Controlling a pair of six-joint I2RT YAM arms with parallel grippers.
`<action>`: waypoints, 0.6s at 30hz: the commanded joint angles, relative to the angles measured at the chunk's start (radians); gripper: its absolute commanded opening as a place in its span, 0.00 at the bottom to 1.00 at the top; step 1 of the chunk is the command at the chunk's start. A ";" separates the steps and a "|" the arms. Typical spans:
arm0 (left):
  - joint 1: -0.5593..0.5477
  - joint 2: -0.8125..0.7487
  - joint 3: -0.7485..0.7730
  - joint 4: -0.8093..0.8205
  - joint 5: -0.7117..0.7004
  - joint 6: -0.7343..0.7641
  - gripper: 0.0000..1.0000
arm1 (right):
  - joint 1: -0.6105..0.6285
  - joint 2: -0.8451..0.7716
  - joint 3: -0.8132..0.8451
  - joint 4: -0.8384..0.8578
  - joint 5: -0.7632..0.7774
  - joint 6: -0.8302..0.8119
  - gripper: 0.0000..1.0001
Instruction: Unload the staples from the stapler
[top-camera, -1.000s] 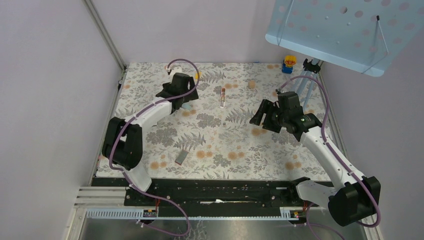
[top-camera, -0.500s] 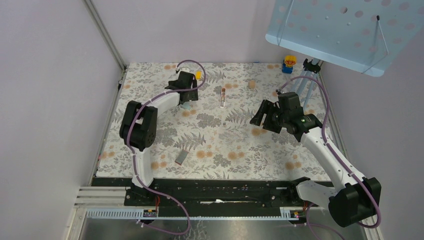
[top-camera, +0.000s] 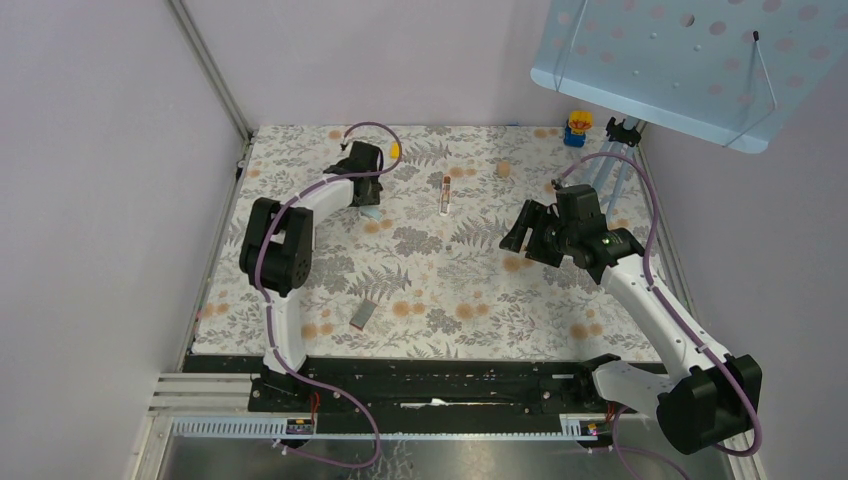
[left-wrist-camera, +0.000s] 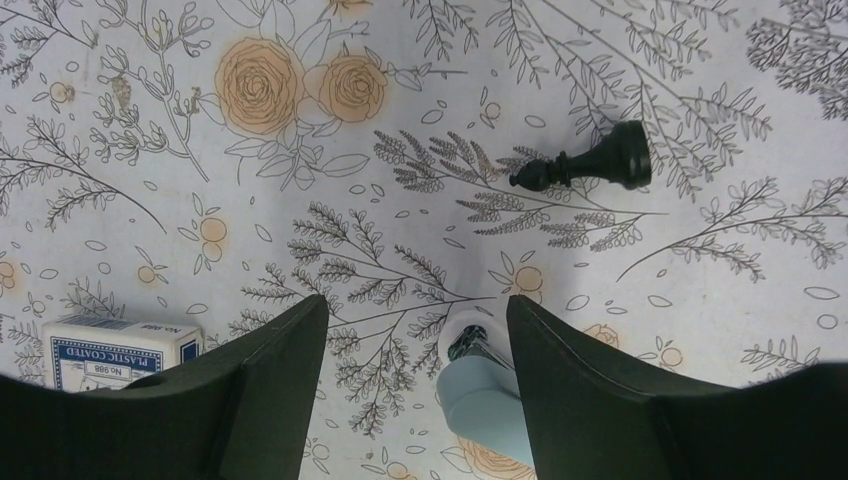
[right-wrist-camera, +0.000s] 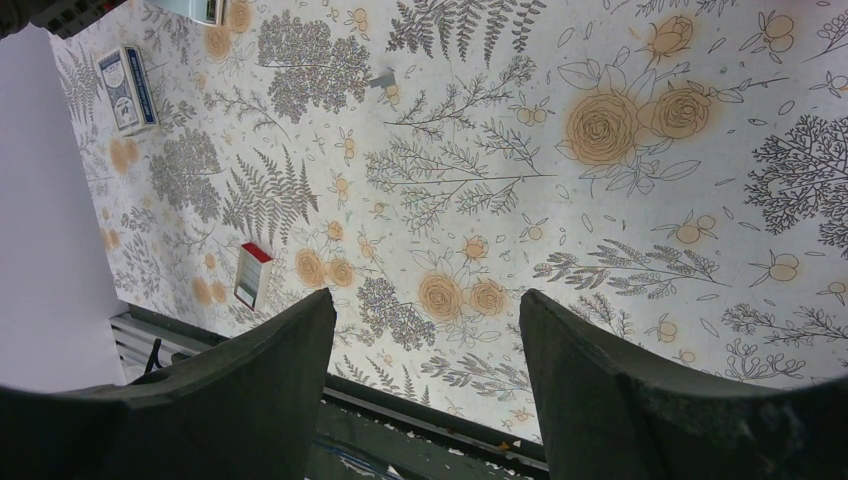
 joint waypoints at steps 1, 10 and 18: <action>0.002 -0.021 -0.020 -0.036 -0.006 -0.017 0.69 | -0.005 -0.012 -0.007 0.010 0.011 -0.020 0.75; 0.003 -0.076 -0.072 -0.103 -0.026 -0.023 0.66 | -0.005 -0.011 -0.011 0.018 0.002 -0.022 0.75; 0.003 -0.094 -0.077 -0.107 -0.011 -0.026 0.66 | -0.005 -0.018 -0.017 0.017 0.001 -0.022 0.75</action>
